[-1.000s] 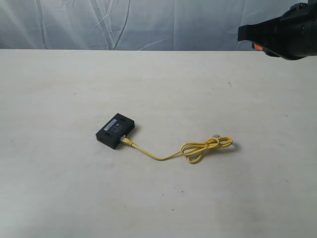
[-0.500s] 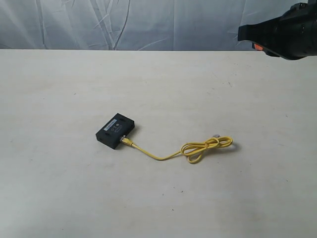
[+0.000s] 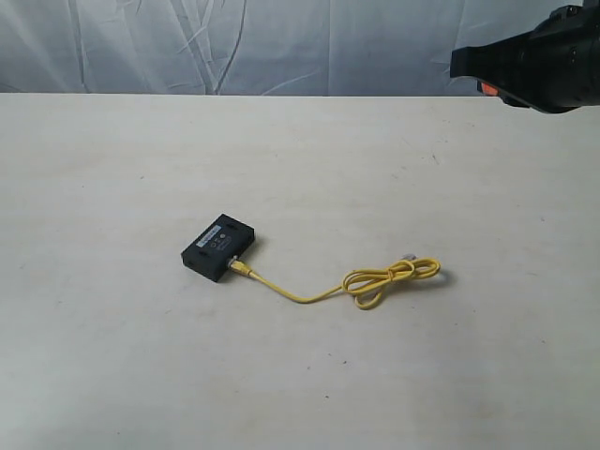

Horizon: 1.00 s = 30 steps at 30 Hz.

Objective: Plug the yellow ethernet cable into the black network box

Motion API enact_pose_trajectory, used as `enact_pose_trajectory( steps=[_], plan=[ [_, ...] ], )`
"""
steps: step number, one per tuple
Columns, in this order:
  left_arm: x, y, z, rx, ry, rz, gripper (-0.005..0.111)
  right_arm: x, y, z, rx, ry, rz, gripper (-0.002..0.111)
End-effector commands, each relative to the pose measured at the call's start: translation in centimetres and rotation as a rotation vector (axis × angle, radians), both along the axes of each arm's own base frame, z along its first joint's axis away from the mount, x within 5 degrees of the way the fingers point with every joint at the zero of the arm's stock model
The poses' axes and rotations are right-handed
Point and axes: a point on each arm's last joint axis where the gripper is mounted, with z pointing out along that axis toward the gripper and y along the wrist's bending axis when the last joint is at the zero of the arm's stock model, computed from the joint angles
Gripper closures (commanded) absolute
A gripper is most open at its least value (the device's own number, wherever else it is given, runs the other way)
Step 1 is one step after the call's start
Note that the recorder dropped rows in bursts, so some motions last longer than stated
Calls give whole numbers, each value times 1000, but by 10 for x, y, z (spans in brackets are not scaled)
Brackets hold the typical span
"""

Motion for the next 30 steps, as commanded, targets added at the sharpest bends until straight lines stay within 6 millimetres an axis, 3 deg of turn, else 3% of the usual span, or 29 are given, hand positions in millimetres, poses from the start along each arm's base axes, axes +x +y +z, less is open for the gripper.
enact_pose_trajectory(
  steps=[1,7,13,22,30],
  plan=[
    [0,0,-1,1,-4,-5,107,-1,-1,3,5,-18,-4,108],
    [0,0,-1,4,-4,-5,107,-13,-5,8,-76,-7,38,108],
    [0,0,-1,4,-4,-5,107,-70,-22,4,-126,-93,48,108],
    [0,0,-1,4,-4,-5,107,-169,-52,-44,-143,-328,34,108],
    [0,0,-1,4,-4,-5,107,-209,-64,-79,-150,-486,10,108]
  ],
)
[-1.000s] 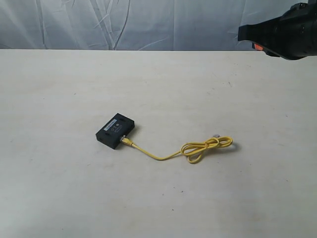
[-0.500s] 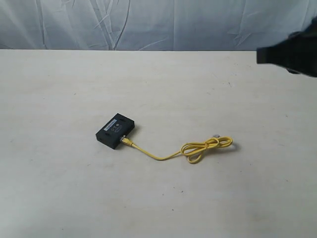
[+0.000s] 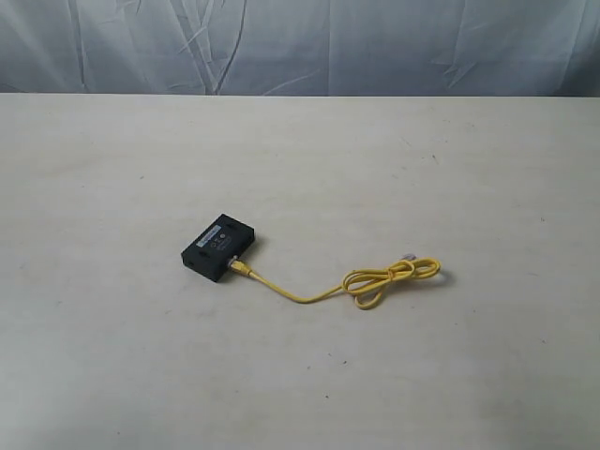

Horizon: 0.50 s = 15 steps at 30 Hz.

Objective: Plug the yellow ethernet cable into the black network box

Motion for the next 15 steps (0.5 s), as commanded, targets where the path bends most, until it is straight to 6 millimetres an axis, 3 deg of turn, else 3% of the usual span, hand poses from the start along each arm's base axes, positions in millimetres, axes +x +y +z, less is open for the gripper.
enact_pose_trajectory(
  steps=[1,8,15],
  plan=[
    [0,0,-1,4,-4,-5,107,-15,-6,-18,2,-94,-26,108],
    [0,0,-1,4,-4,-5,107,-21,-11,-41,18,-113,-101,108],
    [0,0,-1,4,-4,-5,107,-21,-11,-42,37,-113,-108,108]
  ],
)
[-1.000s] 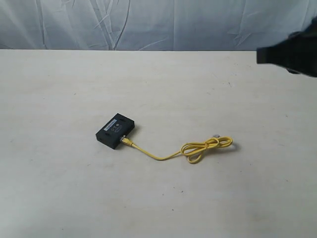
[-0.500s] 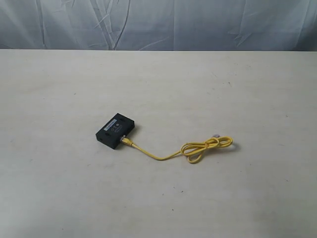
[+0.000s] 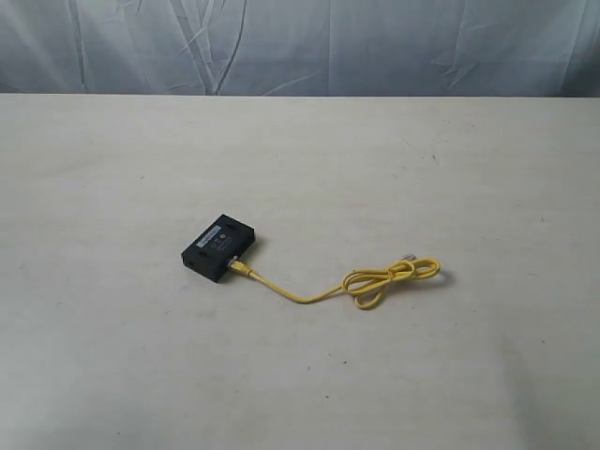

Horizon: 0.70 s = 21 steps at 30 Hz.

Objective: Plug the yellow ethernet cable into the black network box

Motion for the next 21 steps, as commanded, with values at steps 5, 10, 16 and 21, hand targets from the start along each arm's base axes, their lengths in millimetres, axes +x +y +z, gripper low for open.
enact_pose_trajectory(
  steps=[5,10,16,21],
  plan=[
    [0,0,-1,4,-4,-5,107,0,0,1,7,-21,-7,108],
    [0,0,-1,4,-4,-5,107,0,0,-2,2,5,-4,108],
    [0,0,-1,4,-4,-5,107,-1,-1,-5,19,41,-16,108],
    [0,0,-1,4,-4,-5,107,-2,-1,-10,31,103,-22,108]
  ],
)
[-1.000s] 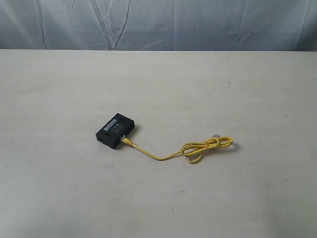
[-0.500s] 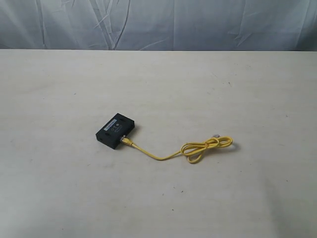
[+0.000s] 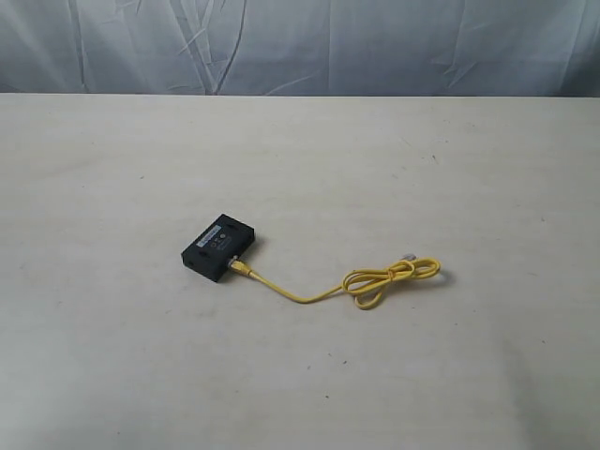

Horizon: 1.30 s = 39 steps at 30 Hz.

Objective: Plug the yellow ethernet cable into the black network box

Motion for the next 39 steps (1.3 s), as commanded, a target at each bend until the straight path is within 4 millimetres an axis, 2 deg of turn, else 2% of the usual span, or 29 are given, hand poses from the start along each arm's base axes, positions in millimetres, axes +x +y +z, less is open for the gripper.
enact_pose_trajectory(
  steps=[1,39],
  plan=[
    [0,0,-1,4,-4,-5,107,-1,-1,-6,-3,57,-9,108],
    [0,0,-1,4,-4,-5,107,-2,-1,-6,4,58,-8,108]
  ],
)
